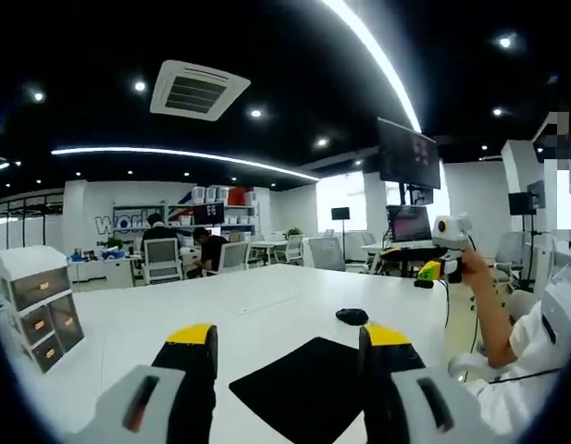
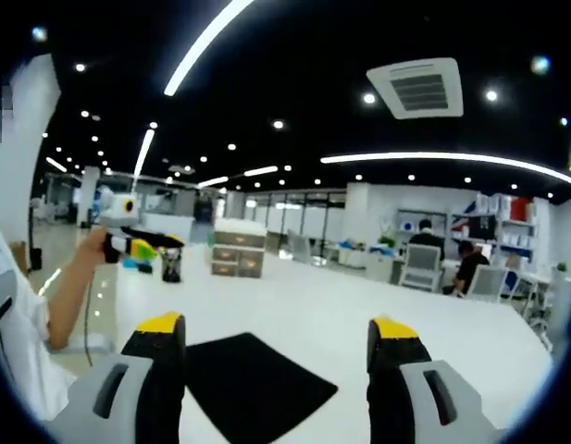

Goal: Arrange the mouse and mouse pad neatly on the desk surface

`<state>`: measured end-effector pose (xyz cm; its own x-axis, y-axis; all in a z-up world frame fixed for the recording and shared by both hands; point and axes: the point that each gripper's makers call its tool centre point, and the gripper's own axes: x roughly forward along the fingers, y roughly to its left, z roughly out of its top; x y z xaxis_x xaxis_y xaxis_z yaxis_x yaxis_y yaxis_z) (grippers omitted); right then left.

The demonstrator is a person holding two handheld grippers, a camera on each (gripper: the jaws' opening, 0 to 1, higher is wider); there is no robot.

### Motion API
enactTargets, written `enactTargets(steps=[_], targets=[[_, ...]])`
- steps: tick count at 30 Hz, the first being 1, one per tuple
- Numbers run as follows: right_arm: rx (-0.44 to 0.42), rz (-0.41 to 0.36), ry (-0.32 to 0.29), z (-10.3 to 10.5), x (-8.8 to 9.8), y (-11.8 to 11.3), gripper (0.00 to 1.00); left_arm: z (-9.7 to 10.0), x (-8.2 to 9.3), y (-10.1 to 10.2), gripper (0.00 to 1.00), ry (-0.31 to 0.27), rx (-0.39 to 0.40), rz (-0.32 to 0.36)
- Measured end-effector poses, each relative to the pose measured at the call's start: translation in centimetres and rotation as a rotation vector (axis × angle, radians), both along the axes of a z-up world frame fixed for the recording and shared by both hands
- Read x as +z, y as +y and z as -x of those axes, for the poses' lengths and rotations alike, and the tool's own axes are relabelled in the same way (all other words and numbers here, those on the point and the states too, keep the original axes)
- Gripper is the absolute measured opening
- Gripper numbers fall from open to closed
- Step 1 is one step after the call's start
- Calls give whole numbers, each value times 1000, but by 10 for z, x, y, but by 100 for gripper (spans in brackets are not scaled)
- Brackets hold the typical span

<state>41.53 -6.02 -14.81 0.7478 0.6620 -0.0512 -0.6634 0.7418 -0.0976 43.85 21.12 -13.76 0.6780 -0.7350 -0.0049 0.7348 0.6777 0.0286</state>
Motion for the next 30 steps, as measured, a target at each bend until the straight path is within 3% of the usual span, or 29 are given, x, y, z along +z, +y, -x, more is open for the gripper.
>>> enactTargets(steps=[3,13,30], targets=[[-41,-5,-14,-3,3,-10,78,3,3,-3,62,-3,-5,29],[-64,-6,0,-1,3,-16,76,1,-4,-5,63,32,-8,52],[-72,-2,4,0,0,-19,75,7,-5,-12,63,29,-22,49]])
